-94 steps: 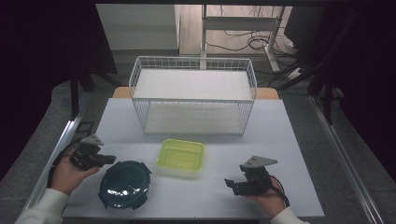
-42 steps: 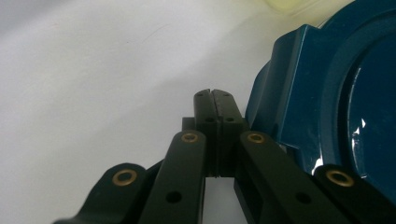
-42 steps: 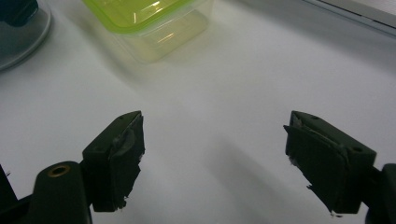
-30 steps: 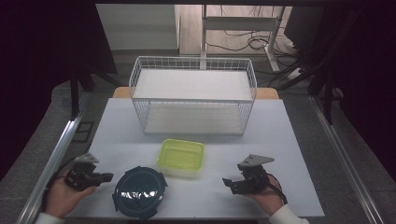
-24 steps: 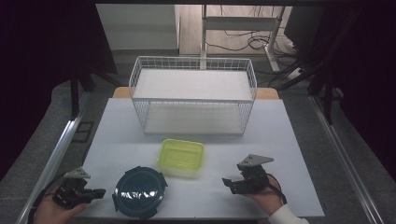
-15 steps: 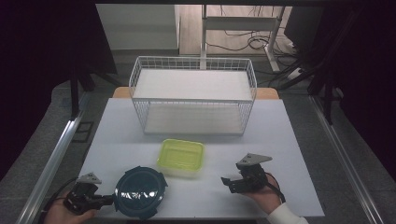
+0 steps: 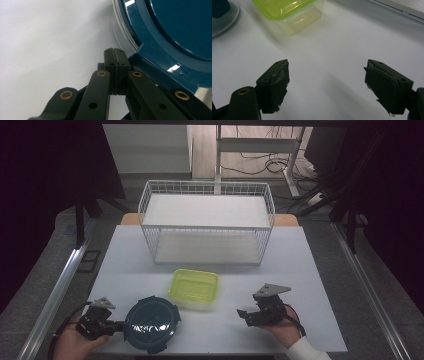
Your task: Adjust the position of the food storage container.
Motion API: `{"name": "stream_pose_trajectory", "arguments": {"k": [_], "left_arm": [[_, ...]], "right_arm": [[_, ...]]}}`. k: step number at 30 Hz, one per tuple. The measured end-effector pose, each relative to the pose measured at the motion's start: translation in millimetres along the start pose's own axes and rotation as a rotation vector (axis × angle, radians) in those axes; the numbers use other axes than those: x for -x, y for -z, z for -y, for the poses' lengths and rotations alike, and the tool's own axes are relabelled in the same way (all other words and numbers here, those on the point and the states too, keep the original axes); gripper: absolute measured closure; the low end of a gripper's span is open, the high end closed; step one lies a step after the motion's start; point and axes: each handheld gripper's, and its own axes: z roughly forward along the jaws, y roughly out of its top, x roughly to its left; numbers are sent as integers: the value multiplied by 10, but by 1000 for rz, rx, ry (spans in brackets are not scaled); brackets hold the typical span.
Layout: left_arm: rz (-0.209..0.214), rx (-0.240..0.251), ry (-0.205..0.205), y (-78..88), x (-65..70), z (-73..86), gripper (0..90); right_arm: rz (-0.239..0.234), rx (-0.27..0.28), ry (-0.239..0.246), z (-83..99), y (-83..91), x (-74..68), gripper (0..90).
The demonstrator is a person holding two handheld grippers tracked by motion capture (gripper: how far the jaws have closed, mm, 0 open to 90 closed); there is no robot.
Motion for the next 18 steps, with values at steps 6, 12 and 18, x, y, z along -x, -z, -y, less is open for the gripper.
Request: {"name": "stream_pose_trajectory", "arguments": {"k": [6,12,18], "left_arm": [[20,-5,-39,-39,40,-47,900],[30,4,-36,-52,36,-50,900],[65,55,27,-18,-16,24,900]], "right_arm": [[3,2,-3,3,2,-1,196],[6,3,-5,9,10,2,196],[-5,22,-21,-14,31,-5,196]]}}
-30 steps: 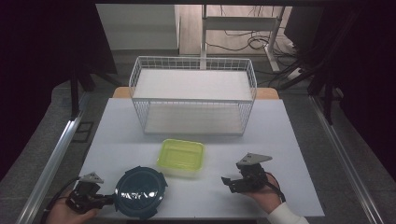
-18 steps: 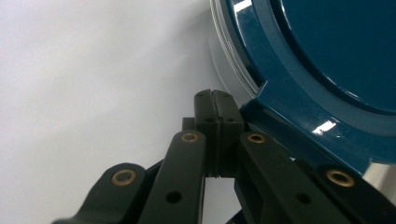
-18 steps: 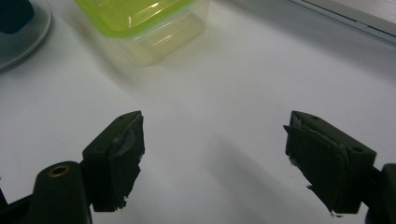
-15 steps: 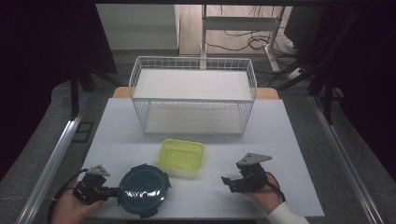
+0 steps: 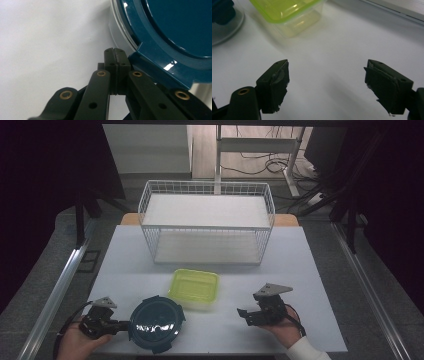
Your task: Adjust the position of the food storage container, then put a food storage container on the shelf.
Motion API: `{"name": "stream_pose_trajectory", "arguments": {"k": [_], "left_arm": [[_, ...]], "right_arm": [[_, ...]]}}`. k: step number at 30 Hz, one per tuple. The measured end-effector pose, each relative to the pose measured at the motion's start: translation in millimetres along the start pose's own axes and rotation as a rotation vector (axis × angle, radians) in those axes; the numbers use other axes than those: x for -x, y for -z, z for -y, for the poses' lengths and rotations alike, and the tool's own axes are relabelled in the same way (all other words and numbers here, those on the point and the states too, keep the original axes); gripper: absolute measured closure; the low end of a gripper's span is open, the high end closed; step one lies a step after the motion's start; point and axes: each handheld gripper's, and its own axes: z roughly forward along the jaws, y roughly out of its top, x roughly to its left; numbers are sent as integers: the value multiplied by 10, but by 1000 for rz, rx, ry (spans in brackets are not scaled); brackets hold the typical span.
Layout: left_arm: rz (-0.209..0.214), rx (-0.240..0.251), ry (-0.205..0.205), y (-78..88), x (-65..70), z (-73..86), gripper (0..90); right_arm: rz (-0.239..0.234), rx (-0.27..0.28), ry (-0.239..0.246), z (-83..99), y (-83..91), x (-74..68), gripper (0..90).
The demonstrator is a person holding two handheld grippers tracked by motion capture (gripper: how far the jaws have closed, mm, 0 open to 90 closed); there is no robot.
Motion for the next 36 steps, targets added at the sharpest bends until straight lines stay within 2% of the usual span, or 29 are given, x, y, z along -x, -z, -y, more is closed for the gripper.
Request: {"name": "stream_pose_trajectory", "arguments": {"k": [4,8,10,13,15,17,18,23,28,30,34,36], "left_arm": [[-17,67,58,75,-40,87,896],[-61,132,81,164,-24,119,818],[-94,171,103,210,-12,131,696],[-108,209,148,250,3,129,466],[-96,230,167,258,20,120,333],[-86,235,178,256,28,112,253],[-69,241,188,240,48,95,219],[-61,236,189,198,96,84,168],[-43,268,212,240,107,107,133],[-39,278,224,262,110,120,118],[-29,283,237,274,121,147,110],[-1,288,259,271,122,177,109]], "right_arm": [[-41,41,9,-70,11,-73,195],[-93,65,32,-126,7,-183,181],[-117,73,30,-128,10,-218,179],[-151,80,1,-118,19,-215,178],[-163,81,-18,-107,23,-191,178],[-169,87,-31,-95,33,-167,178],[-171,88,-35,-89,39,-157,178],[-182,89,-39,-83,60,-169,178],[-190,86,-45,-101,63,-198,176],[-197,78,-60,-116,61,-214,176],[-240,71,-119,-168,38,-252,186],[-261,66,-139,-186,21,-273,191]]}}
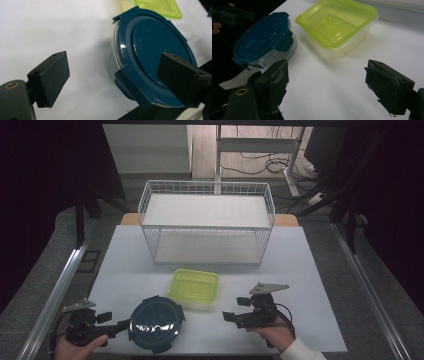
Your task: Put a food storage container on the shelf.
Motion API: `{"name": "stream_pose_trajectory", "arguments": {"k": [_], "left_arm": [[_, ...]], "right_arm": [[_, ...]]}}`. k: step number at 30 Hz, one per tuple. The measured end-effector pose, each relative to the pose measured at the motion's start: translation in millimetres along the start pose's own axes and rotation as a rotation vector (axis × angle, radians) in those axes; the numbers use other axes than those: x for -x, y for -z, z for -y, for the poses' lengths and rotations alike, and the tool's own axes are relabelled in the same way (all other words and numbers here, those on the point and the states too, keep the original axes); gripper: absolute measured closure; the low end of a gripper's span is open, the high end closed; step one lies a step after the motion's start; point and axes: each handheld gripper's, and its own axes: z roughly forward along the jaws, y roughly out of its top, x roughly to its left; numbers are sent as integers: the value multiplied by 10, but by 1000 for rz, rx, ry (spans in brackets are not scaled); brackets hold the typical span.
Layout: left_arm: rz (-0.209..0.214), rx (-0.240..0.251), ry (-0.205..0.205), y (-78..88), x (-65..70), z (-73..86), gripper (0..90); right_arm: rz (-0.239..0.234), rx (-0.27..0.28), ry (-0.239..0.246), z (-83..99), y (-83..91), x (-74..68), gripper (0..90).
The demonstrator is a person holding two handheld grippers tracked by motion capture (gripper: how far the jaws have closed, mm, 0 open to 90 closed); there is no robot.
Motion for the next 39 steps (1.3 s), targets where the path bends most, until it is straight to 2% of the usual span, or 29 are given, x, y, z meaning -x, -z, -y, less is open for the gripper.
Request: {"name": "stream_pose_trajectory", "arguments": {"k": [2,8,12,13,14,15,17,21,24,25,26,28,31,39], "left_arm": [[10,1,11,5,-5,11,110],[73,27,107,37,-66,111,129],[79,42,133,49,-85,154,170],[93,47,159,41,-95,189,178],[93,47,159,41,-95,189,180],[110,41,181,17,-105,219,182],[123,28,197,-22,-105,238,187],[153,10,216,-100,-108,257,205],[193,-6,247,-157,-123,279,216],[201,-8,255,-166,-125,285,224],[206,-10,258,-174,-128,293,224],[215,-17,266,-192,-134,306,236],[236,-24,275,-213,-142,314,247],[296,-38,283,-283,-147,311,282]], "right_arm": [[-9,-5,-10,-6,-13,-11,193],[-72,-41,-31,-26,-201,-132,207],[-98,-56,-21,-41,-305,-199,207],[-123,-59,-33,-65,-371,-248,208],[-130,-60,-38,-73,-393,-263,209],[-137,-63,-46,-83,-424,-285,210],[-149,-68,-47,-93,-496,-327,213],[-172,-76,-61,-103,-605,-391,231],[-181,-79,-104,-103,-719,-424,246],[-193,-89,-148,-98,-797,-432,265],[-193,-89,-148,-98,-797,-432,265],[-203,-106,-185,-88,-907,-468,293],[-211,-114,-213,-99,-1008,-496,319],[-249,-133,-305,-133,-1213,-459,333]]}}
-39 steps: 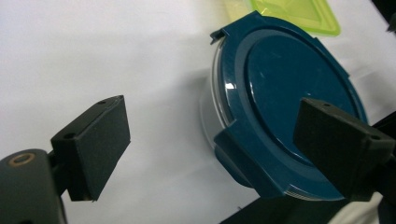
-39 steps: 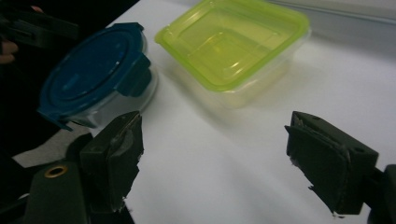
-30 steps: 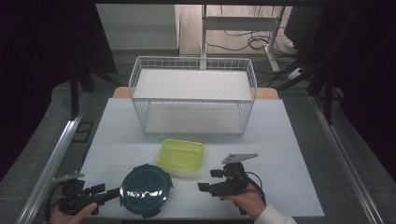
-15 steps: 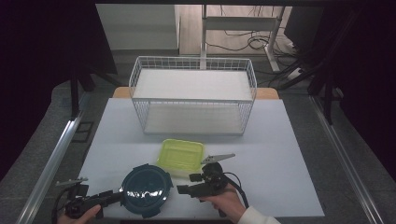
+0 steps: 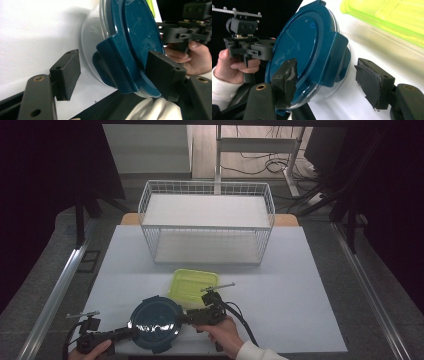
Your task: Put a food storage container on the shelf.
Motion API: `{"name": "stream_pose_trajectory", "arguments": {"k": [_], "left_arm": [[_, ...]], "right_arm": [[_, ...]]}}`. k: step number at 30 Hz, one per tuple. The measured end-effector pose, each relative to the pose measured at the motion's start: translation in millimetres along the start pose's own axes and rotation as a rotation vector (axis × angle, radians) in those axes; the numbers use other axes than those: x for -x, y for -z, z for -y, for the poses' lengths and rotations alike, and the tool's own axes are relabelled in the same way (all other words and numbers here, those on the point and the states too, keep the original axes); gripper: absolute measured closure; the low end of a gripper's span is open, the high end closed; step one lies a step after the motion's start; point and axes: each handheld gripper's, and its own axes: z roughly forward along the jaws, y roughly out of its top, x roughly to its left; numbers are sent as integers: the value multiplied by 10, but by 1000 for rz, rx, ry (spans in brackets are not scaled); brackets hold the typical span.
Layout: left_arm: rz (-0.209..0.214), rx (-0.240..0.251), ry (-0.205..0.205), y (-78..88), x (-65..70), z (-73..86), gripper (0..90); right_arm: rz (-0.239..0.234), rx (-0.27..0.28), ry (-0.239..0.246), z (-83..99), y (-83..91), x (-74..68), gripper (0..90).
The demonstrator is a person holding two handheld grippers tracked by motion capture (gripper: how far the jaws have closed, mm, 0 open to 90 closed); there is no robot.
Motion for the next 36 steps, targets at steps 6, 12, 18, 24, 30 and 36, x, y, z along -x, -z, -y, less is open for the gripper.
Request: {"name": "stream_pose_trajectory", "arguments": {"k": [6,12,18,24,30,36], "left_arm": [[30,-7,1,-38,10,-15,276],[11,-20,-21,-93,77,-20,309],[18,-11,12,-78,63,-21,352],[22,2,33,-54,74,-4,382],[13,16,28,-41,122,16,397],[13,16,19,-25,147,24,410]], "right_arm": [[-22,-14,-16,-28,-108,19,321],[-35,-20,-43,-63,-143,18,365],[-44,-25,-101,-59,-139,25,391],[-66,-16,-150,-40,-90,16,445],[-81,-16,-165,-19,-51,12,468],[-97,-9,-187,6,-13,-7,491]]}}
